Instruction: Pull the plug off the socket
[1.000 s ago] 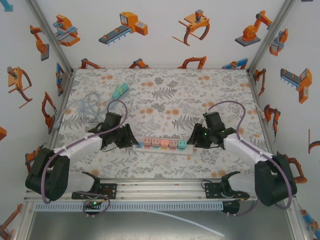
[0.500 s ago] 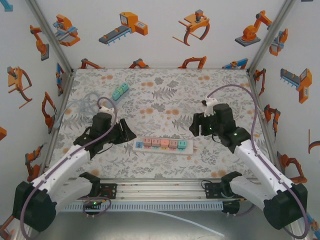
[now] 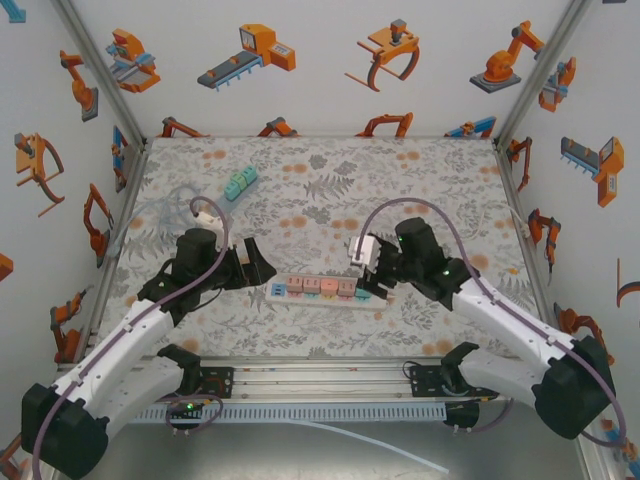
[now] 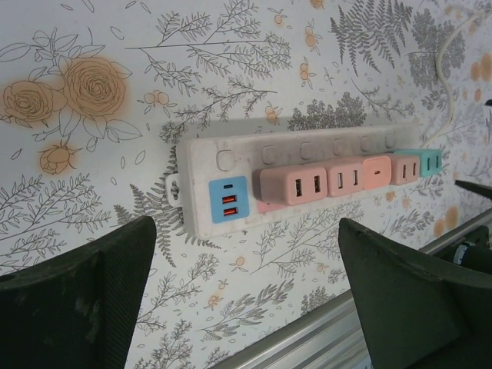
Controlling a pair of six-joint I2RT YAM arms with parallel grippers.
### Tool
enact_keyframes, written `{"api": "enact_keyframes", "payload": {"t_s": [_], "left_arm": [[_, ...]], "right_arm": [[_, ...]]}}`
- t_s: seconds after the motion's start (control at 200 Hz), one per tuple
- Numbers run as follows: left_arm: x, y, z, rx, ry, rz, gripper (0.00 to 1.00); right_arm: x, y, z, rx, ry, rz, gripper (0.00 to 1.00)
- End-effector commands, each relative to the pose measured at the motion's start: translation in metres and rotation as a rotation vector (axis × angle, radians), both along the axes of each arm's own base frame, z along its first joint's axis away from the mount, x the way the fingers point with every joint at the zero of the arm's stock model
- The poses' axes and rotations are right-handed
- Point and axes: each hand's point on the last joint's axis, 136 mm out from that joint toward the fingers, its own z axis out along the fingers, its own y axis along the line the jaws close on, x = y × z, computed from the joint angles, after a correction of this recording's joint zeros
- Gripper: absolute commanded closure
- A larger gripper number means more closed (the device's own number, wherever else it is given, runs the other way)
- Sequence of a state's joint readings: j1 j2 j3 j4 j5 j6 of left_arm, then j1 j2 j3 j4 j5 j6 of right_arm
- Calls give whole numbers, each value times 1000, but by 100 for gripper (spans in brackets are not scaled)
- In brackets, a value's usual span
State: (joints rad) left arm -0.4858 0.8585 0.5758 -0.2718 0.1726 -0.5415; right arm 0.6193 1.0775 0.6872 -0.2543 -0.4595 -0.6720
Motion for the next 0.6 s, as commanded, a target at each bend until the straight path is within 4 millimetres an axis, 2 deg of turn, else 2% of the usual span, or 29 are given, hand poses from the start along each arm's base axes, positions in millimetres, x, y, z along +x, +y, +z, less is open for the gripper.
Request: {"api": "enact_keyframes", "payload": {"t_s": [0.0,0.135,0.225,0.451,0.591], "left_arm": [[-2,-1,-3,24,7,-22,3],[-3,-1,-7,31,20,-22,1],[-3,1,-10,41,28,-11,1],[-3,0,-26,57,102,-1,3],[0,-2,-33,56,144,5,3]], "right_arm": [[-12,3,-14,-72,-12,133,34],[-7,2,-33,-124,24,125,35],[-4,2,-43,-146,27,125,39],[-8,11,-55,-137,91,179,63],[-13,13,-60,-146,120,215,71]]}}
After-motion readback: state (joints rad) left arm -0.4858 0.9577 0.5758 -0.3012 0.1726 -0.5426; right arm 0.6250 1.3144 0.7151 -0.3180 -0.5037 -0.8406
